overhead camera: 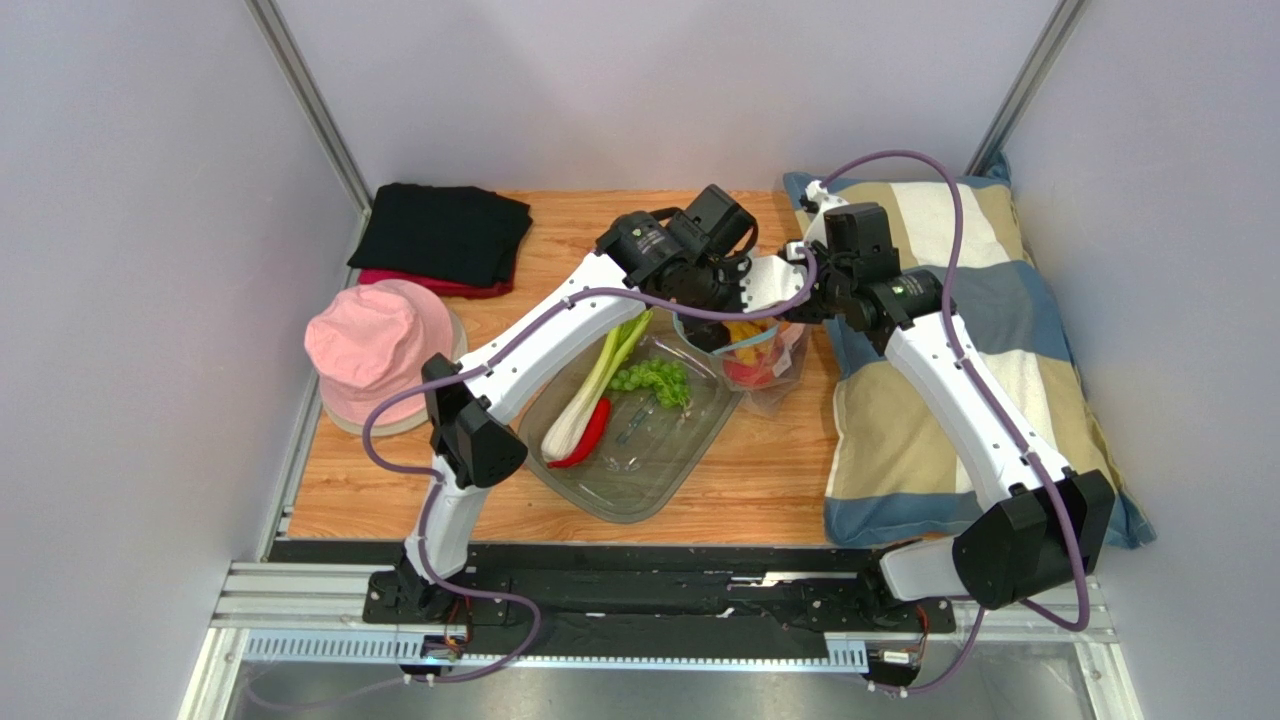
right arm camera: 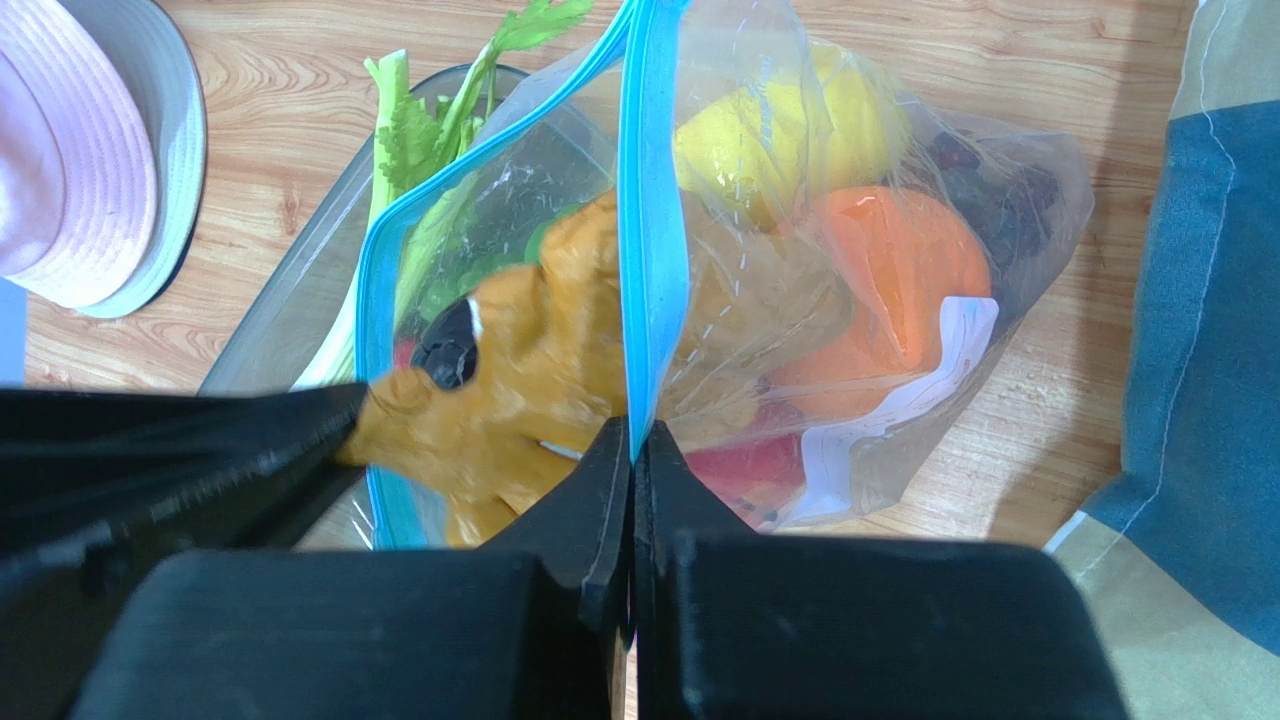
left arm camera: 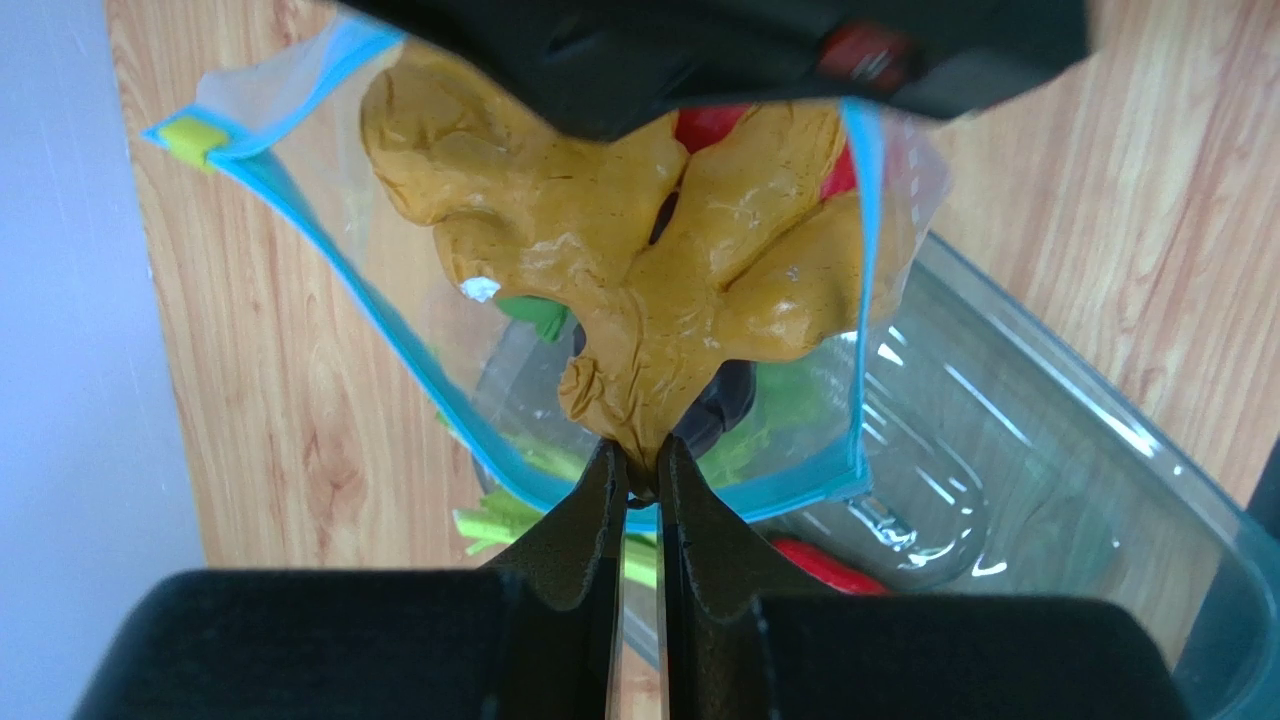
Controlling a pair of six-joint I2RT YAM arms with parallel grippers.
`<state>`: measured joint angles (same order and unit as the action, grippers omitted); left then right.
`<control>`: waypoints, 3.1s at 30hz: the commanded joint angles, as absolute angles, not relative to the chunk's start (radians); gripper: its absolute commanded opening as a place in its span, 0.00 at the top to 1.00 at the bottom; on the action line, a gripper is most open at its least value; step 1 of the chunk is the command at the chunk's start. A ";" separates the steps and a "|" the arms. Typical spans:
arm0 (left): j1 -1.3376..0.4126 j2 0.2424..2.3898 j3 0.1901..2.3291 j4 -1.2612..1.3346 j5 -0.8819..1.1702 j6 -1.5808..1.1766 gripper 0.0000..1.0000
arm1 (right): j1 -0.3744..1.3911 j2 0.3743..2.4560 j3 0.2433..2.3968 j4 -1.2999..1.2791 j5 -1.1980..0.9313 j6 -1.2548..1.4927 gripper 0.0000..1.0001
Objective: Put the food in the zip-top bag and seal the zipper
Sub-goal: Place the fake vegetable in the zipper food storage bag, then adjust the zipper food storage bag at the center of the board.
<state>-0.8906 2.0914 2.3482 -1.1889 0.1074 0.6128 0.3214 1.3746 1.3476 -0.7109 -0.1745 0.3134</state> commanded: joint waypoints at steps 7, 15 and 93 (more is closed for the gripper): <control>-0.884 1.969 2.258 -1.031 0.225 0.434 0.41 | 0.310 1.310 1.341 -0.678 -0.215 0.313 1.00; -0.642 1.735 1.969 -0.829 0.385 0.169 0.27 | 0.255 1.299 1.322 -0.675 -0.268 0.311 1.00; -0.772 1.983 2.037 -1.085 0.874 0.546 0.98 | -0.076 0.805 0.986 -0.773 -0.967 -0.612 0.14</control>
<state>-0.7795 1.9556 1.9862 -1.0454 0.8555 0.4118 0.1802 0.6884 0.9726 -0.7372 -0.6769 -0.3035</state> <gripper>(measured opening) 0.022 0.840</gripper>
